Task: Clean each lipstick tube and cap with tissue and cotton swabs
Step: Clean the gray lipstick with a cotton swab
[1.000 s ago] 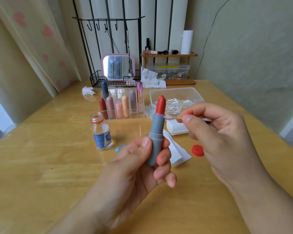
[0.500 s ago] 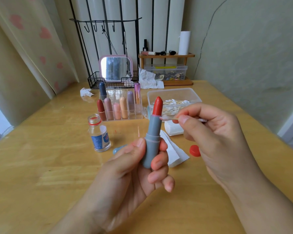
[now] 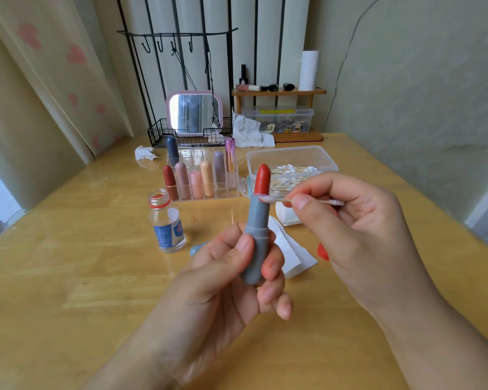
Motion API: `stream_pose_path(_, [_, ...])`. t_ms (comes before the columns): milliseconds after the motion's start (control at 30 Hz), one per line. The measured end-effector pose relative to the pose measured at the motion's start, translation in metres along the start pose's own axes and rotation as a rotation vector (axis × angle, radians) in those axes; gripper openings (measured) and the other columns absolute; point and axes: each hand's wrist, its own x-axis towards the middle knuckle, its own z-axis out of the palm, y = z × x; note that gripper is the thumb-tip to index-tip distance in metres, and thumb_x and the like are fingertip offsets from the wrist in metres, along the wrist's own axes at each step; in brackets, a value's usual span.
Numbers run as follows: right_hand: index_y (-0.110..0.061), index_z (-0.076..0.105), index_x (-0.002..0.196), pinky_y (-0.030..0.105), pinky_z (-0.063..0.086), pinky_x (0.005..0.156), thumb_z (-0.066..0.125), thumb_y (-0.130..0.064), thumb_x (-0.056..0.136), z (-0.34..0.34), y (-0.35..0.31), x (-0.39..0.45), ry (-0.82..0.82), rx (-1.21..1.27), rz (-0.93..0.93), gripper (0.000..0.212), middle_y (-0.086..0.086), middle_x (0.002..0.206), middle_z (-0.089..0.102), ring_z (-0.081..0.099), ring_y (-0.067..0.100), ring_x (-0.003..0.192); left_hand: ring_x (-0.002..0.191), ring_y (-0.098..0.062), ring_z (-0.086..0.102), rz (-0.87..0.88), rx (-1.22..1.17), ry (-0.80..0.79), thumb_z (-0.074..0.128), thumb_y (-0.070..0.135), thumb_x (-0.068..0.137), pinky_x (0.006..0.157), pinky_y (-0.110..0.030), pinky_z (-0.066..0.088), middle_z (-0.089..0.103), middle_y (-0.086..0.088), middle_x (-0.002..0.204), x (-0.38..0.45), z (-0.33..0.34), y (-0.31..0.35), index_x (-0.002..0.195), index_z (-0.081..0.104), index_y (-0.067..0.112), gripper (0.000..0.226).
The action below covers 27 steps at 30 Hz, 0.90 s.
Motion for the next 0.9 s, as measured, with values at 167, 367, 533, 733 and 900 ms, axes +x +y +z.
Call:
stream_pose_path(167, [-0.014, 0.062, 0.066, 0.008, 0.029, 0.039, 0.06, -0.017, 0.077, -0.0001, -0.0002, -0.0001, 0.01, -0.011, -0.001, 0.012, -0.004, 0.046, 0.03, 0.033, 0.001, 0.037, 0.066, -0.008, 0.059, 0.02, 0.291, 0.133, 0.05, 0.029, 0.089, 0.065, -0.027, 0.047, 0.06, 0.002, 0.081, -0.0041, 0.0004, -0.0001, 0.099, 0.058, 0.012, 0.02])
stream_pose_path(367, [-0.016, 0.062, 0.065, 0.007, 0.031, 0.038, 0.06, -0.014, 0.078, 0.0021, -0.0041, -0.0021, -0.008, -0.006, -0.012, 0.013, 0.018, 0.049, 0.035, 0.037, -0.001, 0.035, 0.065, -0.006, 0.06, 0.028, 0.356, 0.165, 0.056, 0.029, 0.086, 0.063, -0.025, 0.046, 0.062, 0.005, 0.078, -0.0048, 0.0034, 0.0002, 0.095, 0.061, 0.016, 0.016])
stream_pose_path(533, [-0.015, 0.065, 0.069, 0.014, 0.032, 0.039, 0.06, -0.022, 0.076, -0.0031, -0.0003, 0.0015, 0.032, -0.092, 0.026, 0.011, 0.011, 0.045, 0.038, 0.036, 0.002, 0.039, 0.065, -0.006, 0.06, 0.014, 0.327, 0.17, 0.047, 0.028, 0.09, 0.063, -0.025, 0.047, 0.062, 0.004, 0.079, -0.0051, 0.0038, -0.0004, 0.099, 0.057, 0.012, 0.021])
stream_pose_path(733, [-0.011, 0.063, 0.063, 0.009, 0.03, 0.038, 0.061, -0.018, 0.076, 0.0005, -0.0037, -0.0008, 0.005, -0.059, 0.003, 0.015, 0.02, 0.048, 0.046, 0.038, 0.001, 0.033, 0.064, -0.006, 0.06, 0.02, 0.345, 0.189, 0.047, 0.029, 0.088, 0.062, -0.024, 0.046, 0.061, 0.005, 0.078, -0.0034, 0.0058, -0.0006, 0.098, 0.057, 0.012, 0.023])
stream_pose_path(900, [-0.01, 0.063, 0.069, 0.012, 0.032, 0.039, 0.058, -0.02, 0.075, -0.0051, -0.0007, 0.0018, 0.03, -0.09, 0.023, 0.013, -0.001, 0.043, 0.033, 0.032, 0.002, 0.039, 0.062, -0.011, 0.051, 0.009, 0.169, 0.096, 0.054, 0.022, 0.092, 0.062, -0.029, 0.048, 0.055, -0.005, 0.08, -0.0003, 0.0035, -0.0003, 0.104, 0.059, 0.005, 0.021])
